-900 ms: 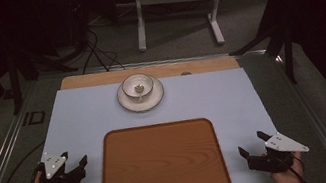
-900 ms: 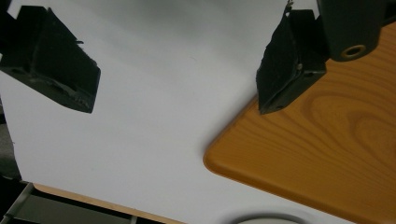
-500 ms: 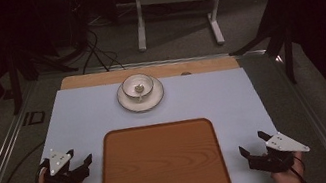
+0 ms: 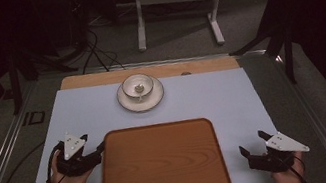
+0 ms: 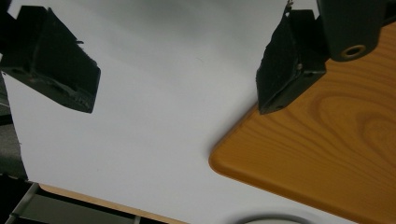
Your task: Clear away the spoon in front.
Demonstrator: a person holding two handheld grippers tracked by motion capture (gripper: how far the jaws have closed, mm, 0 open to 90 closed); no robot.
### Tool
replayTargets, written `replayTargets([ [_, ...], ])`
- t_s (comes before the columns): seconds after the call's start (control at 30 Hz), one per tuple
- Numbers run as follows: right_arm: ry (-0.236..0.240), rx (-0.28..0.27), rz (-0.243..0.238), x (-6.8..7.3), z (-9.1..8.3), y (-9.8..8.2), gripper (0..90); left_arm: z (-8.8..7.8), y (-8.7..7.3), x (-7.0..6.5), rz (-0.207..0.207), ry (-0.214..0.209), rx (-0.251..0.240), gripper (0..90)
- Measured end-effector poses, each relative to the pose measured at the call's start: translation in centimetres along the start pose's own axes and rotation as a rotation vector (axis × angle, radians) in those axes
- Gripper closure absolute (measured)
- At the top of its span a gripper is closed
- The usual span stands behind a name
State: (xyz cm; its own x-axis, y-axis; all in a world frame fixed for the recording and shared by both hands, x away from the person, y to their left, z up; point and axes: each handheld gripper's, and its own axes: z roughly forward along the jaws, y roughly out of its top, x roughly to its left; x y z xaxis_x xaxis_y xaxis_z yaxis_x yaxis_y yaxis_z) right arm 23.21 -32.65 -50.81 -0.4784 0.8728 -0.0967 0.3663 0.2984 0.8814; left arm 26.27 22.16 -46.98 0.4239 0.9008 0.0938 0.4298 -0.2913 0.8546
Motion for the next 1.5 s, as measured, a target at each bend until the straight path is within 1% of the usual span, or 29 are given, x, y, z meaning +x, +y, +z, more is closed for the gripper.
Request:
replayTargets([
  [0.2,-0.003,0.001,-0.008,0.1,0.0,0.0,13.4,0.8,1.8,0.1,0.014,-0.030,-0.014,36.2],
  [0.27,-0.003,0.001,-0.009,0.1,0.1,0.0,13.4,1.0,2.0,0.0,0.018,-0.032,-0.018,36.2],
  [0.4,-0.005,0.001,-0.009,0.1,0.0,0.0,13.5,1.4,2.9,-0.1,0.032,-0.052,-0.033,36.2],
  [0.57,-0.006,-0.001,-0.006,0.1,0.0,0.0,13.5,2.0,3.8,-0.1,0.042,-0.062,-0.040,36.2],
  [0.83,-0.005,0.002,-0.002,0.0,0.0,-0.1,13.5,3.4,5.2,-0.2,0.056,-0.070,-0.037,36.2],
  [0.93,-0.006,0.003,-0.002,0.0,0.0,-0.1,13.5,4.0,5.8,-0.5,0.066,-0.079,-0.031,36.3],
  [1.0,-0.006,0.006,0.001,-0.1,0.1,-0.1,13.5,4.4,6.1,-0.6,0.057,-0.100,-0.032,36.8],
  [1.07,-0.006,0.007,0.005,-0.2,0.1,-0.2,13.5,4.6,6.5,-0.9,0.066,-0.104,-0.030,37.5],
  [1.23,-0.004,0.006,0.009,-0.2,0.1,-0.2,13.5,5.3,7.2,-1.2,0.071,-0.117,-0.036,38.4],
  [1.5,-0.005,0.007,0.016,-0.4,0.0,-0.2,13.5,6.3,8.0,-1.6,0.086,-0.115,-0.032,38.9],
])
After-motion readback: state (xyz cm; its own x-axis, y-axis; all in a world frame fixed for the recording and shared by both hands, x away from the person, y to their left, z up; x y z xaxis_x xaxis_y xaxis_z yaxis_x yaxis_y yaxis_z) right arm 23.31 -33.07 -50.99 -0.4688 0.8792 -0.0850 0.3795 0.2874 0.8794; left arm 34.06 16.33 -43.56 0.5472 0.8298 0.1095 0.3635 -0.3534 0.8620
